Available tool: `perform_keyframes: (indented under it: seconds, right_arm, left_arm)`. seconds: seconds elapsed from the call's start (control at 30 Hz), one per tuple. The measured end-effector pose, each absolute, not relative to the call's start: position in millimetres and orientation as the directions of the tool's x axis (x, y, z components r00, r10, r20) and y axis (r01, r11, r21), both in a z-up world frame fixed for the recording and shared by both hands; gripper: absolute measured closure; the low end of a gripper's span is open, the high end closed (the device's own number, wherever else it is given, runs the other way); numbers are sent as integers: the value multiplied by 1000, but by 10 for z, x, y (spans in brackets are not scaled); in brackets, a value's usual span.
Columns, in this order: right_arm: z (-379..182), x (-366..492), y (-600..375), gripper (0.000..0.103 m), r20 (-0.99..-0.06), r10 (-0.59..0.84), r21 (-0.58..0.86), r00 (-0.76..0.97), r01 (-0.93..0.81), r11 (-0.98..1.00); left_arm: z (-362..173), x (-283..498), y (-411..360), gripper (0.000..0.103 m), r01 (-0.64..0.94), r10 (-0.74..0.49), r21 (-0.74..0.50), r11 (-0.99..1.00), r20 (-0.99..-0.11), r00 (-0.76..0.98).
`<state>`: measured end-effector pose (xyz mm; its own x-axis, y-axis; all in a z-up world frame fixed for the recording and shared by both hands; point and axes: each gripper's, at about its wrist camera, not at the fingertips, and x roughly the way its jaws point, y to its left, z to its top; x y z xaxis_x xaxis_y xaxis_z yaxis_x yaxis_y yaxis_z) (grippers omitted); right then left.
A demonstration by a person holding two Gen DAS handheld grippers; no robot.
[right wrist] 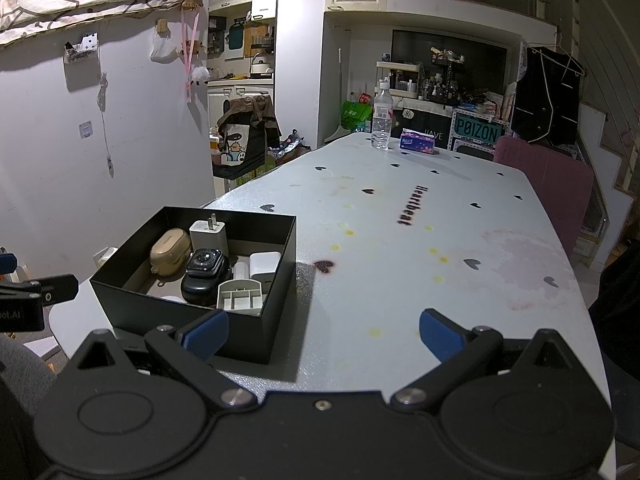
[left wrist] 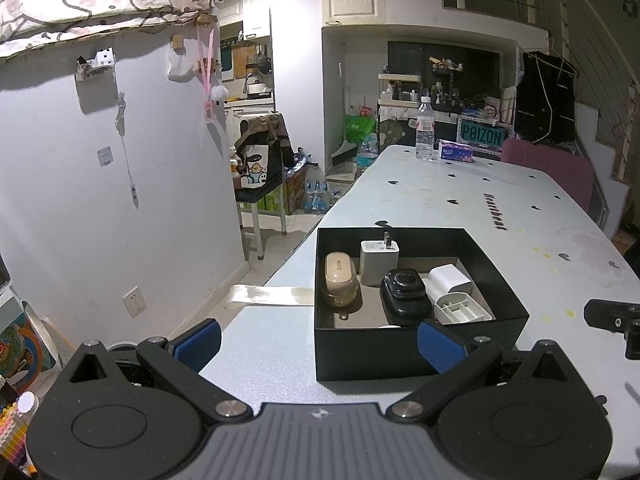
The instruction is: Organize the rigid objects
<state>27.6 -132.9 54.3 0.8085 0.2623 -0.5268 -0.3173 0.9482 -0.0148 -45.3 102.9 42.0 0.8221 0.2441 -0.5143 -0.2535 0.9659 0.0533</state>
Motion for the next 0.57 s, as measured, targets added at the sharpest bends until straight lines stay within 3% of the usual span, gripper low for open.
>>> perform_keyframes:
  seconds: [0.57]
  right_arm:
    - [547, 277, -1327, 0, -527, 262, -15, 808, -318, 948]
  left_arm:
    - [416, -454, 1010, 0, -251, 240, 49, 967, -516, 822]
